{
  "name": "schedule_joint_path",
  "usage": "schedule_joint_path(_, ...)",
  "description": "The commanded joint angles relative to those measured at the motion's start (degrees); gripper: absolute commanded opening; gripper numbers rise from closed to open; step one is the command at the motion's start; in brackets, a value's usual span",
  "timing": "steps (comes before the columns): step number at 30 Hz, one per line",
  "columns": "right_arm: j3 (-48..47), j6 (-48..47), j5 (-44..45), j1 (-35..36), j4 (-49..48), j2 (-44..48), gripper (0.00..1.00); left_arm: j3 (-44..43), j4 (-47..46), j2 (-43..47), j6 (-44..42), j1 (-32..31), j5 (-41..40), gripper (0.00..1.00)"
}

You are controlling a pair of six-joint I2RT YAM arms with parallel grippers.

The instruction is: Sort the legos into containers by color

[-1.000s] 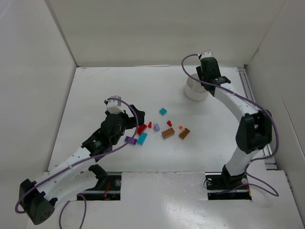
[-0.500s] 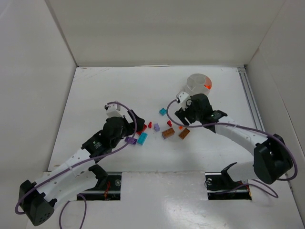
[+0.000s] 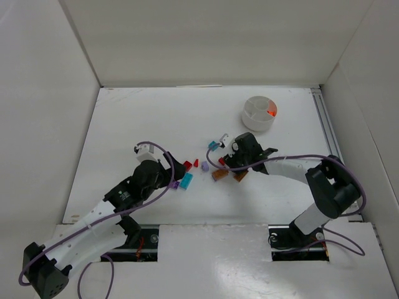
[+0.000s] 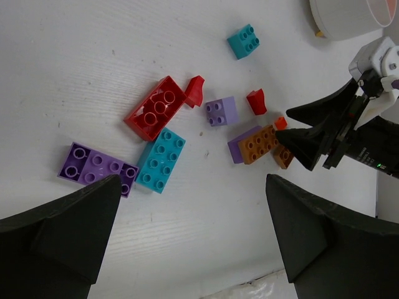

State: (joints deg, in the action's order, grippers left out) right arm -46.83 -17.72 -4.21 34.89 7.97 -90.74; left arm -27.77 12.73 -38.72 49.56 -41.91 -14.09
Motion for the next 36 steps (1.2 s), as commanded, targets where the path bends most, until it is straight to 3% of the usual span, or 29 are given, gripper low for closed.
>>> schedule_joint_path(1, 0.7, 2.6, -0.5, 0.2, -4.0, 0.5, 0.54, 0.2, 1.0, 0.9, 1.3, 0.2, 0.1, 1.0)
schedule_joint_path(4, 2.6, 3.9, -0.5, 0.2, -4.5, 0.5, 0.46, 0.7, 1.0, 0.9, 1.3, 0.2, 0.1, 1.0)
schedule_joint_path(12, 3.8, 5.0, 0.1, -1.1, -5.1, -0.6, 0.42, 0.7, 0.5, 0.4, 1.3, 0.2, 0.1, 1.0)
schedule_joint_path(21, 8.0, 6.3, 1.2, -3.5, -5.1, 3.1, 0.45, -0.4, 0.5, -0.1, 0.3, 0.2, 0.1, 1.0)
schedule_joint_path(26, 8.0, 5.2, 1.2, -2.8, -5.1, 2.6, 0.27, -0.4, -0.7, -1.3, 0.3, 0.2, 0.6, 1.0)
schedule_joint_path(36, 6.8, 4.2, 1.2, -1.0, -5.6, 5.0, 0.16, -0.9, -1.8, -1.8, -1.0, 0.2, 1.2, 1.0)
